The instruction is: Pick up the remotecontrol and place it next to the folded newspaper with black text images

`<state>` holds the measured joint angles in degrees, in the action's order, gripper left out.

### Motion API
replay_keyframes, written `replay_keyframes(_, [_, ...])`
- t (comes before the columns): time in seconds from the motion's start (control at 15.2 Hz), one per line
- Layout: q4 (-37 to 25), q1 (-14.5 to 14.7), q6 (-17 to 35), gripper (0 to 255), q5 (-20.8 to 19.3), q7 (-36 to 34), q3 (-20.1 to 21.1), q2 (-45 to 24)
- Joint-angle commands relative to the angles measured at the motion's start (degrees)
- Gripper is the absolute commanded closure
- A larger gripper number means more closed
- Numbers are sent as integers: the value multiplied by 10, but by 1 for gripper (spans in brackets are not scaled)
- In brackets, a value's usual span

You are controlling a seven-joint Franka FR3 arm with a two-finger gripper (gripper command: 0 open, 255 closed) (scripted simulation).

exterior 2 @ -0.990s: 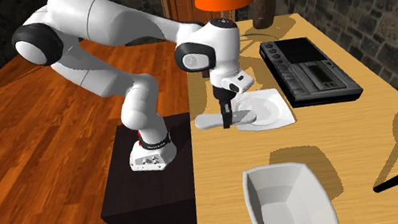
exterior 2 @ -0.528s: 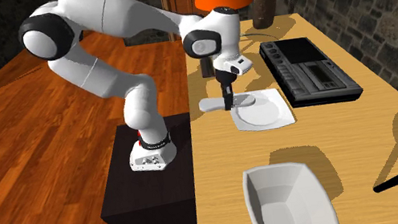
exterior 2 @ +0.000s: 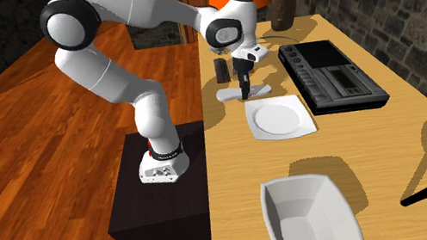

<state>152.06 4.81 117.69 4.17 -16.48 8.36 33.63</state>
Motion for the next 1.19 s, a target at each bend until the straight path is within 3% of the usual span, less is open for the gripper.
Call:
replay_keyframes(0.0, [-20, 12, 8, 255, 12, -29, 24, -27])
replay_keyframes(0.59, [-142, 41, 24, 255, 19, -149, 114, -161])
replay_keyframes(1.12, [-106, 39, 91, 255, 13, -156, 122, -194])
